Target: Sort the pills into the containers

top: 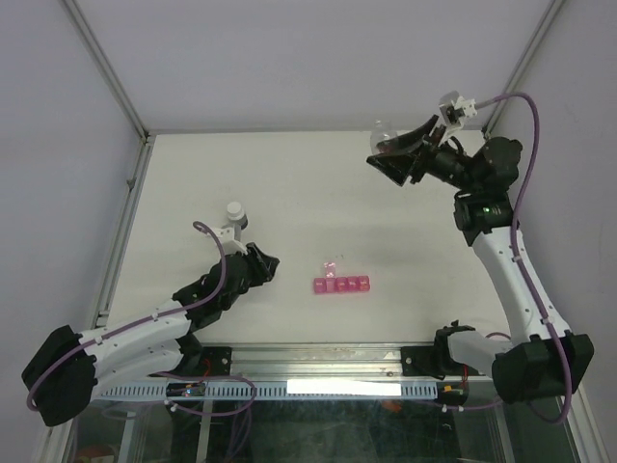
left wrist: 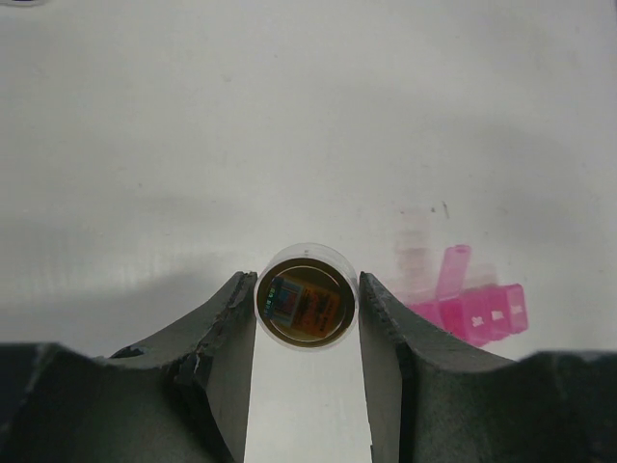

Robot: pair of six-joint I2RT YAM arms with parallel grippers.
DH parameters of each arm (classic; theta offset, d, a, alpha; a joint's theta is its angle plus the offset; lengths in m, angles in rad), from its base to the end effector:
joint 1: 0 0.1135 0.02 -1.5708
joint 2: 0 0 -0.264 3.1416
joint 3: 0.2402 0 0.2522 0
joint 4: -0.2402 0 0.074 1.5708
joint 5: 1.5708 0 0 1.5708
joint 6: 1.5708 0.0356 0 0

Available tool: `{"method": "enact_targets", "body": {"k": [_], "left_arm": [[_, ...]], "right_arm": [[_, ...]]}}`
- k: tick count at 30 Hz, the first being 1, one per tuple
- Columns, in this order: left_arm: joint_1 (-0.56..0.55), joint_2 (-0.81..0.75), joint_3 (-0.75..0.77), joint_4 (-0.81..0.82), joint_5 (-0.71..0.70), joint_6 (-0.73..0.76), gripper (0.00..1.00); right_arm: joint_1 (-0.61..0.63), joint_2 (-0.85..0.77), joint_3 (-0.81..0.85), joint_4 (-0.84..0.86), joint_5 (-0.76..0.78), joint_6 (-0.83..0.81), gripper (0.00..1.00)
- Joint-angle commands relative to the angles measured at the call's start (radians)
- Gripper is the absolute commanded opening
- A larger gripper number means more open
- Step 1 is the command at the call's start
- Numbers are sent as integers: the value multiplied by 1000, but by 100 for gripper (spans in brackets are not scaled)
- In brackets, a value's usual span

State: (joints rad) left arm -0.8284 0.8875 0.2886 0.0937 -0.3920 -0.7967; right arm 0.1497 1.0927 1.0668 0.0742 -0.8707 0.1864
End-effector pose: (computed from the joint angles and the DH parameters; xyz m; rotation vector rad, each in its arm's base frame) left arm 0.1338 -0.1257 0.1780 -0.2101 2.0792 -0.6053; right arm 0.2350 0.0630 0.4062 -0.6815 1.4636 0.9200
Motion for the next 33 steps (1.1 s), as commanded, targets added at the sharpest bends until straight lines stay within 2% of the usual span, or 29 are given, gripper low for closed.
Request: {"method": "enact_targets", "body": {"k": [1, 2, 3, 4, 5, 6, 7, 8, 9, 10, 11, 12, 13, 14, 15, 19, 23, 27, 30, 33], "left_arm": [[39, -16, -9, -86, -109, -21, 0], [48, -11, -17, -92, -113, -27, 0], [60, -6, -24, -94, -110, -32, 0], [68, 1, -33, -93, -101, -37, 0], [76, 10, -40, -88, -91, -45, 0], [85, 18, -42, -85, -76, -48, 0], [94, 29, -41, -79, -56, -49, 0], [99, 43, -38, -73, -42, -48, 0], [105, 61, -33, -70, -35, -47, 0], [108, 81, -27, -71, -35, -46, 0], [110, 104, -20, -71, -37, -47, 0], [112, 126, -14, -73, -41, -53, 0], [111, 149, -9, -76, -44, -59, 0], [112, 168, -4, -77, -42, -67, 0], [111, 183, -2, -77, -41, -76, 2], [111, 236, 19, -91, -47, -90, 18], [111, 255, 45, -97, -9, -54, 42], [111, 205, 56, -99, 32, -15, 67], [112, 104, 40, -90, 56, 20, 82], [111, -13, -8, -34, 106, 93, 91]], "right_arm": [[146, 38, -3, 852, -406, 806, 0], [171, -20, -53, 960, -431, 767, 0], [138, -91, -73, 837, -398, 591, 0], [84, -146, -31, 416, -290, 365, 0], [55, -157, 47, 105, -149, 182, 0], [38, -148, 103, -3, -152, 77, 0], [25, -145, 96, 39, -247, 100, 0], [31, -146, 18, 221, -365, 209, 0], [63, -149, -74, 504, -460, 399, 0], [87, -158, -151, 731, -479, 548, 0], [86, -186, -194, 739, -460, 549, 0], [79, -218, -181, 533, -413, 411, 0], [80, -236, -124, 176, -361, 135, 0], [92, -227, -75, -44, -313, -123, 0], [97, -216, -64, -130, -301, -194, 0], [102, -177, -68, -424, -292, -537, 0], [135, -122, -92, -679, -156, -865, 0], [184, -44, -137, -790, -49, -1017, 0], [239, -3, -176, -790, 44, -1057, 0], [297, 37, -201, -775, 152, -1079, 0]]}}
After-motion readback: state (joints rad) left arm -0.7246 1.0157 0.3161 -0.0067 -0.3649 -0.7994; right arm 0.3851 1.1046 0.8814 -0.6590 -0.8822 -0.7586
